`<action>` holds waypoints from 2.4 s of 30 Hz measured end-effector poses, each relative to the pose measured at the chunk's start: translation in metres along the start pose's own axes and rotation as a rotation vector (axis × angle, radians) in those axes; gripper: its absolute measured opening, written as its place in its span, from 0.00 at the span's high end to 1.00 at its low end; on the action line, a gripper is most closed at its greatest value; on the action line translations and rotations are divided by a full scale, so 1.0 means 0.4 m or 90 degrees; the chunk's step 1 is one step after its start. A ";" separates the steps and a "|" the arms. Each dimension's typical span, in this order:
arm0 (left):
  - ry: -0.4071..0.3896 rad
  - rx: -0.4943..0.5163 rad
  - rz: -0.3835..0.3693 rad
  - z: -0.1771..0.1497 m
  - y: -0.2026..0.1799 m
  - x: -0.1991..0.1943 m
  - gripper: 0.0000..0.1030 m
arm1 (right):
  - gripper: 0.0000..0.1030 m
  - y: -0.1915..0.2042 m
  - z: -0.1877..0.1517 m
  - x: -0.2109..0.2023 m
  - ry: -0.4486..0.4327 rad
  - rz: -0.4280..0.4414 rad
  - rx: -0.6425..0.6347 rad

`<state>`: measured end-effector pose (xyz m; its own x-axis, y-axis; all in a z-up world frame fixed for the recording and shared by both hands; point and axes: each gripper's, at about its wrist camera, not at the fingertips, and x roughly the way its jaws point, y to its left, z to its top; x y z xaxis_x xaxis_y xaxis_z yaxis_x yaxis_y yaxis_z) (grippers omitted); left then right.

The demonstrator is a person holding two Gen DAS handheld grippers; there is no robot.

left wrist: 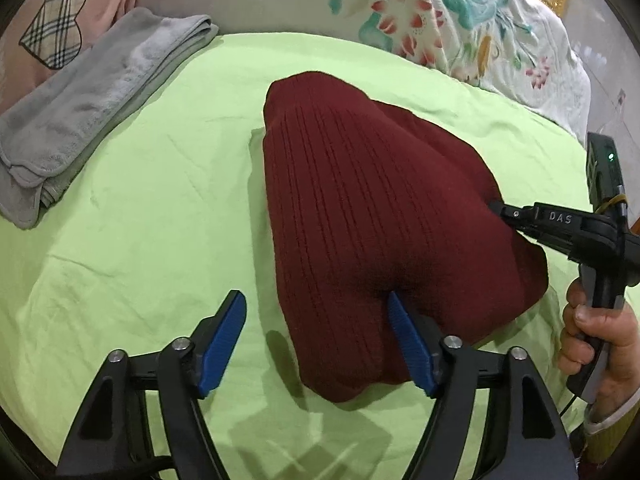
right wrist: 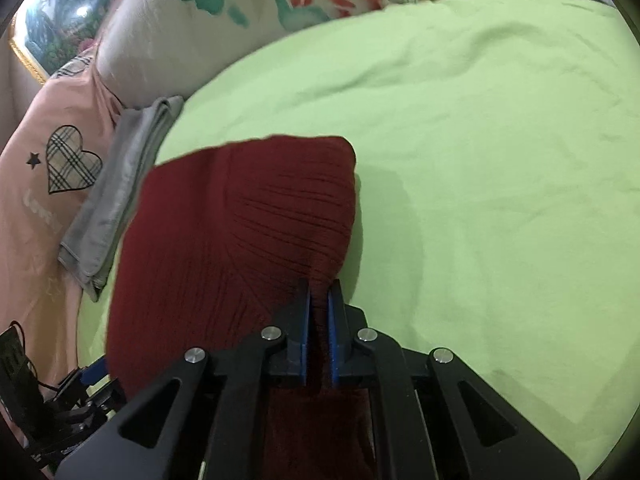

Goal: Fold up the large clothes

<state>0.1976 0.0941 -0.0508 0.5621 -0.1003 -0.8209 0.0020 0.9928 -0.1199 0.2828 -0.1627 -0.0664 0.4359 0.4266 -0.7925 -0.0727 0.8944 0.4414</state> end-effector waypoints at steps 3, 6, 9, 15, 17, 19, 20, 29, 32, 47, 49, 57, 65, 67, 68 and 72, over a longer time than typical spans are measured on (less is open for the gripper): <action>-0.007 -0.009 -0.007 -0.006 0.016 -0.020 0.28 | 0.82 -0.001 -0.003 -0.037 -0.012 0.006 0.015; -0.016 -0.014 -0.006 -0.022 0.026 -0.045 0.28 | 0.72 0.018 -0.034 -0.096 -0.031 0.018 0.003; -0.022 -0.023 -0.008 -0.046 0.029 -0.073 0.28 | 0.53 0.044 -0.086 -0.151 -0.045 0.033 -0.025; -0.029 -0.012 0.017 -0.134 0.023 -0.116 0.21 | 0.40 0.078 -0.235 -0.232 -0.038 0.015 -0.094; -0.018 -0.004 0.033 -0.180 0.023 -0.119 0.20 | 0.34 0.078 -0.288 -0.254 -0.034 0.005 -0.112; -0.002 0.001 0.051 -0.224 0.027 -0.117 0.20 | 0.25 0.076 -0.332 -0.272 -0.033 -0.017 -0.135; 0.004 0.002 0.055 -0.239 0.030 -0.116 0.20 | 0.24 0.074 -0.348 -0.276 -0.032 -0.026 -0.144; 0.039 0.006 0.073 -0.339 0.035 -0.138 0.20 | 0.24 0.057 -0.431 -0.265 0.027 -0.042 -0.170; 0.034 0.015 0.097 -0.328 0.027 -0.163 0.20 | 0.24 0.066 -0.426 -0.276 0.025 -0.042 -0.179; -0.067 0.102 0.129 -0.214 -0.067 -0.329 0.02 | 0.00 0.147 -0.354 -0.372 -0.034 -0.011 -0.233; -0.051 0.098 0.129 -0.207 -0.057 -0.297 0.02 | 0.00 0.137 -0.356 -0.358 -0.027 -0.011 -0.224; -0.015 0.088 0.155 -0.203 -0.042 -0.239 0.02 | 0.00 0.118 -0.361 -0.333 -0.004 -0.013 -0.206; -0.022 0.099 0.157 -0.180 -0.057 -0.266 0.02 | 0.00 0.133 -0.337 -0.337 -0.002 0.000 -0.214; -0.023 0.102 0.160 -0.176 -0.063 -0.268 0.02 | 0.00 0.137 -0.334 -0.331 0.001 -0.001 -0.214; -0.023 0.103 0.161 -0.172 -0.064 -0.268 0.02 | 0.00 0.138 -0.330 -0.328 0.003 -0.001 -0.214; -0.024 0.100 0.161 -0.162 -0.066 -0.265 0.02 | 0.00 0.142 -0.317 -0.313 0.012 0.001 -0.210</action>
<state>0.0841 0.0741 0.0031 0.5915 0.1506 -0.7921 -0.0155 0.9843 0.1756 0.1101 -0.1483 0.0045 0.4196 0.4276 -0.8007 -0.3607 0.8880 0.2853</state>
